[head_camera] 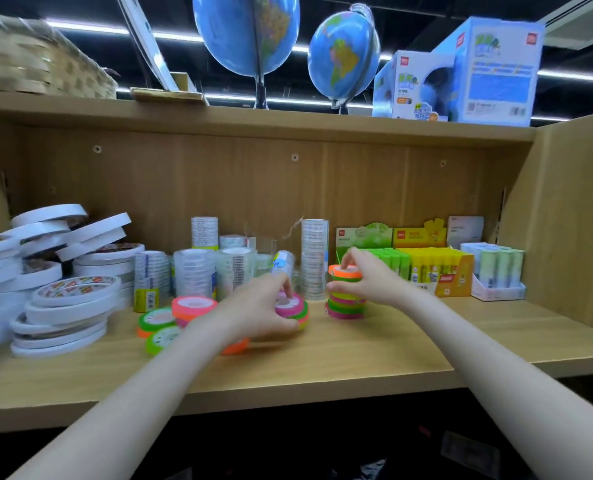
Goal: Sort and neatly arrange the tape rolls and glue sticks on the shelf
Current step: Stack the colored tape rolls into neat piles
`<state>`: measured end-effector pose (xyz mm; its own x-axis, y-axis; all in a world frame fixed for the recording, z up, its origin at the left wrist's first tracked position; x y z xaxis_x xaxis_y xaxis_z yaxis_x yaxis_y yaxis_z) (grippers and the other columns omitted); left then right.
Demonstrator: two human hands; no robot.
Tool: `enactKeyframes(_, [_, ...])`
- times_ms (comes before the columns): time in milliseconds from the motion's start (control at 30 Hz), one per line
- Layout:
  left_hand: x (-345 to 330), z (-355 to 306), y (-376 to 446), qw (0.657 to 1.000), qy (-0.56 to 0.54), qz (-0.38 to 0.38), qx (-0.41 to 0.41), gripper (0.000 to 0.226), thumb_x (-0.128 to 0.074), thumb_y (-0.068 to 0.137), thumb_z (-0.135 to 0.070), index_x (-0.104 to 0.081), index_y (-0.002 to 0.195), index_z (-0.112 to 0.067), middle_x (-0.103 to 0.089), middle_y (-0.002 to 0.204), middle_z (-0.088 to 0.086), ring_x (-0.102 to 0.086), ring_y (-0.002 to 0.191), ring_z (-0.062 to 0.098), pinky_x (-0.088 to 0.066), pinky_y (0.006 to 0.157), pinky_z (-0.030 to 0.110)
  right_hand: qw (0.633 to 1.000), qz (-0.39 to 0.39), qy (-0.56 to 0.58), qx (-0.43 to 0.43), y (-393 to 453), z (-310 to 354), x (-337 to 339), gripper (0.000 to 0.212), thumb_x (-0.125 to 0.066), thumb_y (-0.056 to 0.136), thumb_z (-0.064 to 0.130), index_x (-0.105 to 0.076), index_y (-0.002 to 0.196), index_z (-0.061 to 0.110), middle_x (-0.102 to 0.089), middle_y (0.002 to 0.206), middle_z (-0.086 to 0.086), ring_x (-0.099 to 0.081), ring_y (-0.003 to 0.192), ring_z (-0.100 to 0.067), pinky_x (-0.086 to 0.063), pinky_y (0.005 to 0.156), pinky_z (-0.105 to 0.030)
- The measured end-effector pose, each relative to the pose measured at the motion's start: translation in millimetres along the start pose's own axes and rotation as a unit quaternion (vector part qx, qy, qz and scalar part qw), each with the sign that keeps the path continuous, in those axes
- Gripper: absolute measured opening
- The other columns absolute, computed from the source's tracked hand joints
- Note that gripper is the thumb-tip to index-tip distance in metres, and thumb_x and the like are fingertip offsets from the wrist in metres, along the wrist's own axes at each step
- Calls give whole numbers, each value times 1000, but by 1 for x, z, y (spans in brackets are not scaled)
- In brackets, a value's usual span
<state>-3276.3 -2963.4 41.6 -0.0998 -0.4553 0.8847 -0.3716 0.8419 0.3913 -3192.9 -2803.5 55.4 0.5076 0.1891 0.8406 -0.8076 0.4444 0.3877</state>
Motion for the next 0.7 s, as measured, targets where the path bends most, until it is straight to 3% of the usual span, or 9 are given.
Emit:
enactKeyframes(67, [-9, -8, 2, 1000, -3, 16, -7, 36, -70, 73, -38, -45, 96, -28, -55, 112, -3, -52, 105, 16, -44, 90, 33, 1000, -17, 11, 9, -5, -1, -2, 46, -71, 77, 40, -46, 107, 16, -43, 113, -3, -47, 105, -18, -38, 82, -24])
enactKeyframes(200, [-20, -6, 5, 999, 4, 46, -21, 37, -68, 73, -43, -45, 99, -30, -53, 116, -6, -50, 110, 13, -43, 93, 34, 999, 10, -1, 46, -19, 5, 4, 36, -71, 78, 38, -48, 99, 20, -37, 107, 3, -44, 98, -13, -35, 67, -11])
enactKeyframes(267, [-16, -6, 8, 998, -1, 48, -30, 42, -68, 73, -51, -49, 102, -29, -54, 114, -7, -50, 105, 11, -43, 91, 30, 997, 33, -8, 66, -25, 9, 9, 34, -72, 77, 39, -48, 95, 23, -40, 107, 3, -44, 98, -12, -37, 72, -15])
enactKeyframes(400, [8, -6, 17, 996, -68, -25, -46, 31, -63, 81, -49, -54, 100, -27, -56, 106, -10, -51, 99, 7, -40, 82, 23, 995, 55, 32, 77, -23, 15, 23, 34, -68, 76, 50, -54, 97, 28, -53, 111, 5, -51, 104, -11, -46, 89, -26])
enactKeyframes(500, [22, 10, 30, 993, -46, -100, -39, 15, -60, 87, -30, -55, 99, -22, -59, 107, -2, -55, 103, 13, -39, 83, 24, 993, -29, 74, 88, -7, 19, 50, 28, -67, 80, 41, -57, 100, 24, -58, 111, 5, -55, 103, -9, -47, 88, -21])
enactKeyframes(567, [23, 21, 41, 994, -4, -103, -28, 20, -59, 87, -27, -56, 105, -19, -58, 109, 1, -53, 105, 16, -40, 88, 28, 992, -59, 48, 99, 12, 23, 58, 34, -68, 81, 35, -55, 111, 25, -55, 117, 2, -53, 107, -10, -45, 94, -26])
enactKeyframes(700, [26, 17, 56, 978, 130, -147, -71, 23, -51, 88, -32, -57, 108, -20, -54, 105, -3, -51, 102, 17, -40, 86, 30, 994, -20, -2, 103, 60, 33, 39, 63, -74, 77, 26, -43, 131, 25, -41, 128, -5, -41, 120, -15, -36, 102, -26])
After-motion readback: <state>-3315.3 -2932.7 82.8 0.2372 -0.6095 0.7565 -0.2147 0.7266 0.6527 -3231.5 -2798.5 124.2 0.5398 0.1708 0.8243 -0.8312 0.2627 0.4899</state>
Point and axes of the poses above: each hand's wrist, its own y-axis towards the middle knuckle, its own x-axis out of the back of the hand, z = x × y, the point moved 7 cm from there along y, towards the middle knuckle
